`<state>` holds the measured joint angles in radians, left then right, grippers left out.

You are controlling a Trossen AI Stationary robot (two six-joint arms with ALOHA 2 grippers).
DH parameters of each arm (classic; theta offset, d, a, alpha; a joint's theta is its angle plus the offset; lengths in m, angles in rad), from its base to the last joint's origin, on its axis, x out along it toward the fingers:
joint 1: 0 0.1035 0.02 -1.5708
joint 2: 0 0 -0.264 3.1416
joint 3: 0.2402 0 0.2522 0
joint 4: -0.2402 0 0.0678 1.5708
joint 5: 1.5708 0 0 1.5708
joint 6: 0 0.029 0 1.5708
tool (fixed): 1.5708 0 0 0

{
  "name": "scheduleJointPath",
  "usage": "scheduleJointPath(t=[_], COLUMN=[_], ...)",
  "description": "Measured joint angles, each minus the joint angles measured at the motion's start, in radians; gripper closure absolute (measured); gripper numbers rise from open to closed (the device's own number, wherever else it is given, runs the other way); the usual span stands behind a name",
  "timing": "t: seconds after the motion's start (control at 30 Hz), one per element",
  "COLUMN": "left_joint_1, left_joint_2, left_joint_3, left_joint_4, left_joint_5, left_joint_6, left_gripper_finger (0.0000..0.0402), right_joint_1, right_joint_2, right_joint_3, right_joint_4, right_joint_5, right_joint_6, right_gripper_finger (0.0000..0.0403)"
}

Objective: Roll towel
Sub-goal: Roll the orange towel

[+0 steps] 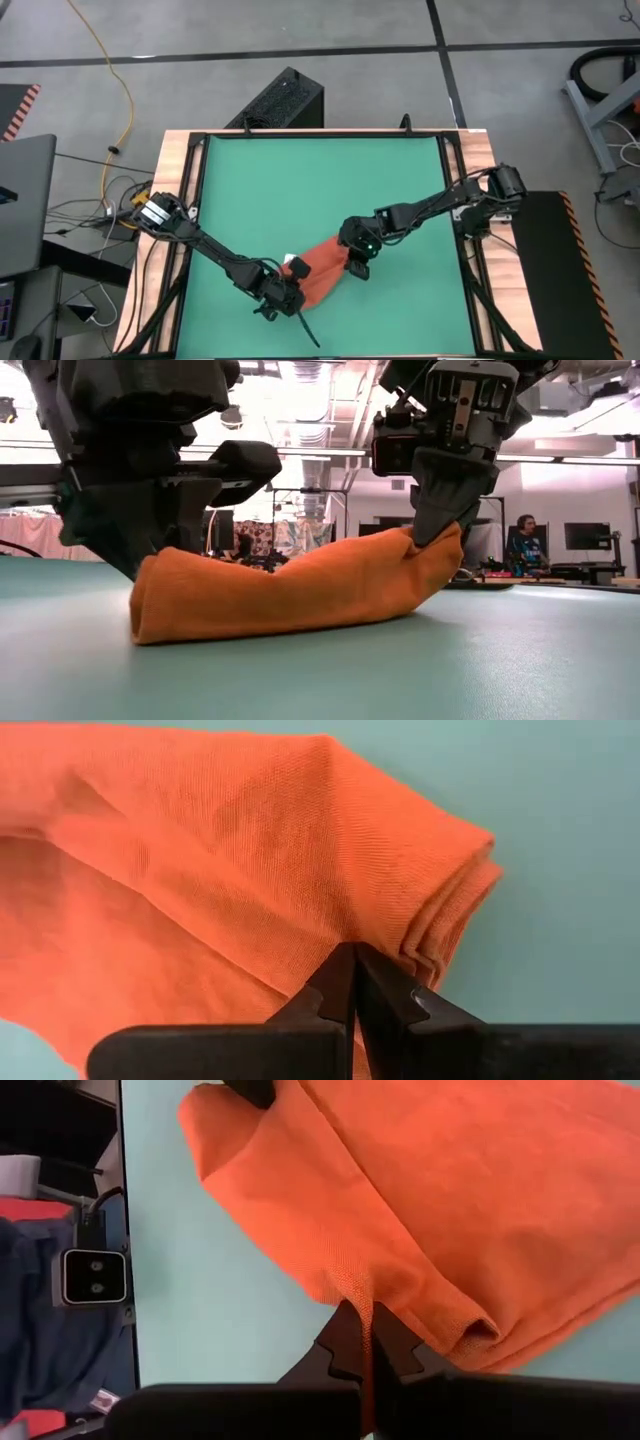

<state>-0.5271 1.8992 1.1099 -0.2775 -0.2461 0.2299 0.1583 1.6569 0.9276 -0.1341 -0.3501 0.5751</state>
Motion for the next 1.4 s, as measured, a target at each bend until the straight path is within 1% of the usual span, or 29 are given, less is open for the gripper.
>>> scheduleJointPath(t=[0.1,0.43,0.5,0.6,0.77,0.93,1.03,1.13,1.23,1.4], left_joint_1=[0.013,0.064,0.07,0.074,0.074,0.073,0.073,0.072,0.071,0.063], left_joint_2=[0.0,0.0,0.0,0.0,0.0,-0.001,-0.004,-0.005,-0.005,-0.004], left_joint_3=[0.0,0.0,0.0,0.0,0.0,-0.021,-0.054,-0.082,-0.086,-0.088], left_joint_4=[0.0,-0.032,-0.032,-0.032,-0.066,-0.062,-0.037,-0.029,-0.029,-0.028], left_joint_5=[-0.002,0.007,0.022,0.048,0.051,0.054,0.051,0.048,0.047,0.038], left_joint_6=[0.045,0.081,0.081,0.082,0.084,0.084,0.084,0.079,0.072,0.076], left_gripper_finger=[0.0401,0.0401,0.0401,0.0402,0.0401,0.0401,0.0401,0.0401,0.0401,0.0401], right_joint_1=[-0.005,-0.023,-0.032,-0.051,-0.071,-0.084,-0.099,-0.102,-0.106,-0.111], right_joint_2=[0.0,0.0,0.005,0.035,0.137,0.186,0.182,0.154,0.121,0.097], right_joint_3=[0.0,0.0,0.0,0.0,0.005,0.029,0.032,0.031,0.03,0.03], right_joint_4=[0.002,-0.017,-0.029,-0.035,-0.003,0.005,0.003,-0.004,-0.008,-0.017], right_joint_5=[-0.005,-0.021,-0.021,-0.038,-0.151,-0.174,-0.176,-0.154,-0.138,-0.154], right_joint_6=[-0.004,-0.024,-0.027,-0.033,-0.019,0.002,0.027,0.042,0.04,0.042], right_gripper_finger=[0.0393,0.0393,0.0393,0.0393,0.0393,0.0393,0.0393,0.0393,0.0393,0.0393])
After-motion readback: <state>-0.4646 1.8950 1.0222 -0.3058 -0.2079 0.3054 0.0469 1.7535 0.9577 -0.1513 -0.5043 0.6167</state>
